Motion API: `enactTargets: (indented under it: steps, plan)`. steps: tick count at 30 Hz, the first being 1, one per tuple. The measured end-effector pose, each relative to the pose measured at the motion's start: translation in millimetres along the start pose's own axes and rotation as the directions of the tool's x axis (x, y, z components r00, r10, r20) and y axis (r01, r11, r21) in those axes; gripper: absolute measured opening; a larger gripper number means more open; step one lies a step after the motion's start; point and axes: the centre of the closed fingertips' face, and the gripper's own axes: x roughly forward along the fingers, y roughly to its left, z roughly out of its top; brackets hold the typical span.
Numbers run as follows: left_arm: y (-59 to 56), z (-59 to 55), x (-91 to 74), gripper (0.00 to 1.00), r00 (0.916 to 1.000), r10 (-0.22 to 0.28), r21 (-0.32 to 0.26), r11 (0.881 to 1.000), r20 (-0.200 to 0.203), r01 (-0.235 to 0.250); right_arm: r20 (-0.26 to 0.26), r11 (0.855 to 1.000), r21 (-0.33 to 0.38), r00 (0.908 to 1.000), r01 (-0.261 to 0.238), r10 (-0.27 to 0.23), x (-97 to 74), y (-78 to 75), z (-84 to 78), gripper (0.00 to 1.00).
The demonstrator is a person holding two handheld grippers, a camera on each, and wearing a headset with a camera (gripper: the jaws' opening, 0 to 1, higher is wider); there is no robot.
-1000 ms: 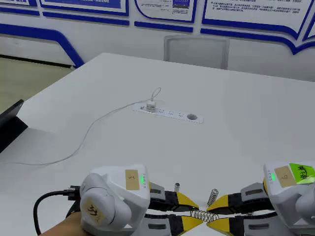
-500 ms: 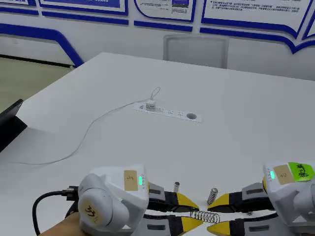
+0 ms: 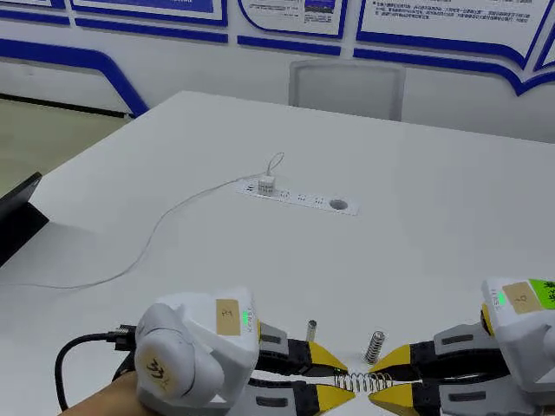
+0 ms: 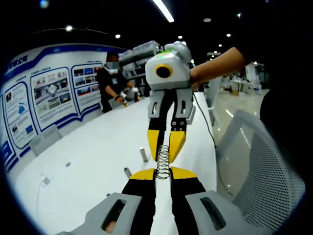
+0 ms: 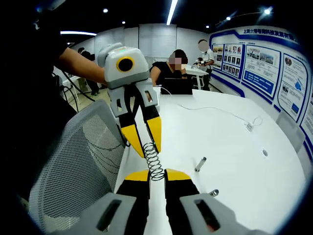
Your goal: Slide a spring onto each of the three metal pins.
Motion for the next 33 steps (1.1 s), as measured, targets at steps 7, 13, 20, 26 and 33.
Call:
enactTargets:
  steps: [7, 13, 20, 26, 33]
  plan:
    - [3.2, -5.0, -3.1, 0.09, 0.9996, 0.027, -0.006, 1.0, -0.008, -0.027, 0.038, 0.999, -0.021, 0.9989, -0.026, 0.027, -1.7, 5.7, 18.3, 0.11]
    - [3.9, -9.6, -4.7, 0.09, 0.9987, 0.05, -0.037, 0.998, -0.007, -0.051, 0.086, 0.999, 0.004, 0.9953, -0.044, 0.044, 4.2, 7.2, 32.4, 0.11]
    - [6.3, -7.3, -9.5, 0.1, 0.9963, 0.081, -0.084, 0.993, 0.028, -0.079, 0.138, 0.999, 0.011, 0.9899, -0.036, 0.035, 7.3, 7.7, 48.3, 0.11]
    - [8.4, -10.1, -11.0, 0.1, 0.9936, 0.108, -0.095, 0.99, 0.032, -0.105, 0.125, 1.0, 0.001, 0.9919, -0.023, 0.023, 13.3, 6.7, 50.7, 0.11]
    - [13.1, -12.8, -16.8, 0.12, 0.9883, 0.147, -0.115, 0.983, 0.042, -0.141, 0.125, 1.0, 0.022, 0.9921, -0.016, 0.014, 19.2, 1.1, 53.3, 0.1]
